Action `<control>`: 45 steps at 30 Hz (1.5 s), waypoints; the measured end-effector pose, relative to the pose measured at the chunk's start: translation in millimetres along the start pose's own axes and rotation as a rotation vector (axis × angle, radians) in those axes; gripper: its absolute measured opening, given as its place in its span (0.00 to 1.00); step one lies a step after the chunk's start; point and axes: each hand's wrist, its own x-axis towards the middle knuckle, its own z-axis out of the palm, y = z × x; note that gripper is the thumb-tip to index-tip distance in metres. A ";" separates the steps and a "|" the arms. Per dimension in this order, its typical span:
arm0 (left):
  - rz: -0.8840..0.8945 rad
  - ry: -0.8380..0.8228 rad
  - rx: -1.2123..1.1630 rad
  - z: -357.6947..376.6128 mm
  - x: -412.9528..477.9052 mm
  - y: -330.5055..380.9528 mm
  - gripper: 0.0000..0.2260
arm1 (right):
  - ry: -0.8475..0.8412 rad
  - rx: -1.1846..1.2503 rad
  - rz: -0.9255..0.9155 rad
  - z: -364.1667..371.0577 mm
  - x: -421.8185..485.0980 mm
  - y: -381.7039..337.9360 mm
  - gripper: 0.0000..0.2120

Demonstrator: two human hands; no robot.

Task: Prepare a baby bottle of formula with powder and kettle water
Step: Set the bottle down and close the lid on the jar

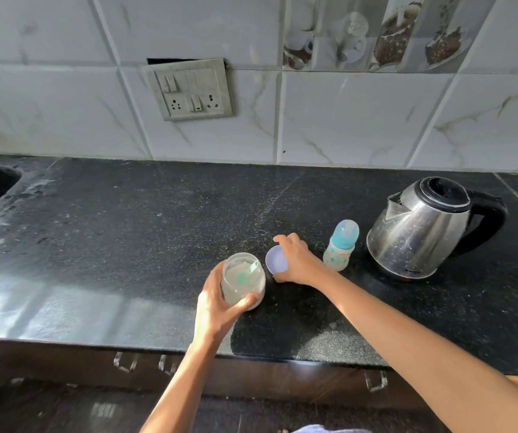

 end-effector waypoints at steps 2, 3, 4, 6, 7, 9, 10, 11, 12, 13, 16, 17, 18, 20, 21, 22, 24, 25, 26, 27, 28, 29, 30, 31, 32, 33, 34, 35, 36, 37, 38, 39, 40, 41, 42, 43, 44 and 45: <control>0.013 -0.006 -0.008 -1.9 0.2 2.9 0.33 | -0.071 -0.065 -0.130 -16.2 -4.3 -7.8 0.45; 0.012 -0.011 -0.019 -3.1 0.1 4.5 0.32 | -0.113 -0.097 -0.193 -25.3 -6.7 -13.8 0.45; 0.010 -0.013 -0.030 -3.8 -0.2 6.1 0.32 | -0.150 -0.123 -0.244 -34.8 -9.2 -20.9 0.46; 0.007 -0.008 -0.052 -3.1 -1.5 7.6 0.31 | -0.188 -0.137 -0.333 -52.6 -14.2 -37.2 0.48; 0.006 -0.004 -0.067 -2.3 -2.3 8.5 0.31 | -0.193 -0.128 -0.375 -60.2 -16.2 -45.2 0.48; -0.002 0.001 -0.090 -1.5 -3.0 9.2 0.31 | -0.197 -0.103 -0.448 -70.1 -17.0 -61.2 0.48; -0.009 0.001 -0.099 -1.3 -3.1 8.9 0.31 | -0.211 -0.080 -0.469 -71.2 -16.3 -68.6 0.48; -0.018 0.000 -0.111 -0.9 -3.2 8.3 0.31 | -0.237 -0.056 -0.474 -69.3 -14.5 -74.3 0.47; -0.027 0.002 -0.118 0.0 -3.2 6.6 0.31 | -0.261 -0.048 -0.479 -64.9 -12.7 -78.4 0.45; -0.038 0.006 -0.118 1.1 -2.8 4.8 0.33 | -0.275 -0.060 -0.493 -58.2 -10.4 -80.9 0.42; -0.064 0.026 -0.093 4.1 -2.2 1.3 0.36 | -0.269 -0.120 -0.549 -41.1 -5.1 -83.7 0.35; -0.070 0.031 -0.090 4.9 -2.3 0.7 0.37 | -0.257 -0.130 -0.557 -39.2 -4.1 -84.6 0.34; -0.068 0.034 -0.087 5.4 -2.4 0.5 0.38 | -0.241 -0.140 -0.564 -38.5 -3.6 -85.4 0.34; -0.061 0.036 -0.085 5.6 -2.4 -0.1 0.39 | -0.206 -0.168 -0.571 -35.9 -3.8 -86.1 0.33; -0.058 0.037 -0.088 5.8 -2.1 -0.6 0.39 | -0.196 -0.187 -0.564 -34.7 -5.2 -86.8 0.33; -0.057 0.034 -0.091 6.0 -2.0 -1.0 0.38 | -0.189 -0.211 -0.554 -33.7 -7.6 -88.2 0.32; -0.064 0.021 -0.093 5.7 -2.2 -1.1 0.38 | -0.159 -0.320 -0.525 -31.7 -12.5 -94.2 0.30; -0.067 0.015 -0.096 5.6 -2.5 -1.3 0.38 | -0.122 -0.393 -0.484 -30.6 -14.3 -99.0 0.28; -0.064 0.010 -0.100 5.3 -3.1 -1.3 0.37 | -0.079 -0.438 -0.403 -30.3 -15.5 -104.9 0.29; -0.062 0.010 -0.104 4.8 -3.7 -1.4 0.36 | -0.052 -0.440 -0.286 -30.2 -14.8 -110.0 0.31; -0.061 0.012 -0.110 4.0 -4.5 -0.1 0.35 | -0.052 -0.418 -0.169 -31.8 -15.1 -114.2 0.33; -0.061 0.015 -0.114 3.4 -4.6 1.1 0.35 | -0.071 -0.411 -0.086 -35.2 -15.5 -115.9 0.34; -0.060 0.018 -0.117 3.1 -4.6 1.8 0.34 | -0.090 -0.437 -0.059 -40.2 -15.9 -115.5 0.35; -0.061 0.022 -0.122 3.0 -4.8 2.7 0.33 | -0.100 -0.481 -0.074 -46.9 -16.4 -113.6 0.35; -0.066 0.026 -0.131 3.0 -4.7 3.3 0.33 | -0.109 -0.508 -0.125 -54.1 -17.3 -111.2 0.34; -0.069 0.028 -0.135 3.1 -4.5 3.1 0.34 | -0.144 -0.505 -0.216 -61.4 -19.1 -109.0 0.32; -0.068 0.032 -0.130 3.5 -4.3 3.2 0.35 | -0.212 -0.494 -0.325 -66.3 -19.1 -106.9 0.33; -0.067 0.036 -0.114 4.0 -3.8 2.3 0.37 | -0.283 -0.498 -0.431 -68.0 -17.8 -105.5 0.36; -0.064 0.034 -0.096 4.7 -3.3 1.5 0.39 | -0.333 -0.515 -0.506 -66.7 -15.5 -104.5 0.38; -0.064 0.028 -0.083 5.4 -2.9 0.2 0.39 | -0.345 -0.532 -0.544 -63.6 -12.6 -104.4 0.38; -0.067 0.023 -0.080 5.9 -2.9 -0.1 0.39 | -0.324 -0.540 -0.552 -59.5 -10.5 -105.2 0.35; -0.072 0.021 -0.085 6.1 -3.2 -0.6 0.38 | -0.288 -0.542 -0.535 -55.5 -9.4 -105.6 0.32; -0.080 0.022 -0.093 6.0 -3.5 -0.5 0.38 | -0.252 -0.532 -0.512 -52.4 -9.6 -105.4 0.31; -0.085 0.024 -0.103 5.9 -4.0 0.5 0.39 | -0.227 -0.520 -0.485 -49.4 -10.9 -104.7 0.30; -0.088 0.028 -0.114 6.0 -4.7 2.1 0.39 | -0.209 -0.510 -0.464 -46.4 -12.7 -103.6 0.30; -0.089 0.034 -0.127 6.0 -5.5 4.0 0.39 | -0.195 -0.503 -0.449 -44.5 -15.8 -102.8 0.29; -0.095 0.041 -0.139 6.2 -6.3 6.3 0.38 | -0.178 -0.493 -0.436 -42.4 -18.3 -101.9 0.29; -0.103 0.048 -0.155 6.2 -6.9 8.7 0.38 | -0.157 -0.478 -0.424 -40.4 -20.9 -101.2 0.29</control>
